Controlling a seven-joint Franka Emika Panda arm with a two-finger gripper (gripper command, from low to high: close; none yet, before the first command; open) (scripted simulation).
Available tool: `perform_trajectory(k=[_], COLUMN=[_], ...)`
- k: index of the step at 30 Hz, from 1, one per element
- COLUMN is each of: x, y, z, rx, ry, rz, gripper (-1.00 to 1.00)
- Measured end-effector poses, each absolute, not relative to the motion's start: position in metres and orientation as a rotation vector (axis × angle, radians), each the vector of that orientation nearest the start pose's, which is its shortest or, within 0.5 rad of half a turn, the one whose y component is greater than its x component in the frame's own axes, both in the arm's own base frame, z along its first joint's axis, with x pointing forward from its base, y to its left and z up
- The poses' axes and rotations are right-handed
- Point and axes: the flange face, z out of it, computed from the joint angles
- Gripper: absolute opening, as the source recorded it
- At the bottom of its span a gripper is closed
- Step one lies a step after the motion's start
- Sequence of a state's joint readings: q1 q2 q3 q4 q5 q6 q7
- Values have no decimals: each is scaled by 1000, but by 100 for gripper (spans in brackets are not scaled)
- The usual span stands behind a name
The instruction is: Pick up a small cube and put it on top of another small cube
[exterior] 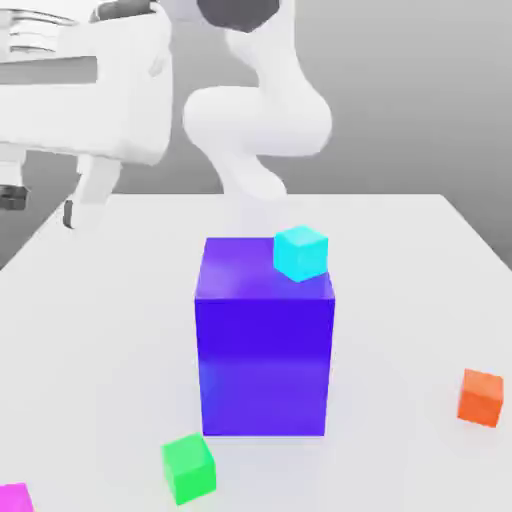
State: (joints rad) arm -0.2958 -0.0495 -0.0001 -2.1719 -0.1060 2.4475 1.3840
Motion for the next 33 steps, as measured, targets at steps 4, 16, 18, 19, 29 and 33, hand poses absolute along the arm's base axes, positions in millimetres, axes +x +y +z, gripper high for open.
perform_trajectory(k=[4, 16, 18, 19, 29, 33], x=[539, 519, 518, 517, 518, 512], y=[-200, -277, -278, -278, -278, -231], z=[382, 175, 143, 132, 172, 208], rx=[-1941, -1474, -1466, -1464, -1462, -1657], ry=[2355, 2772, 2778, 2779, 2779, 2649], rz=[-361, -8, -1, -1, -2, 9], gripper=[0, 0, 0, -100, -100, -100])
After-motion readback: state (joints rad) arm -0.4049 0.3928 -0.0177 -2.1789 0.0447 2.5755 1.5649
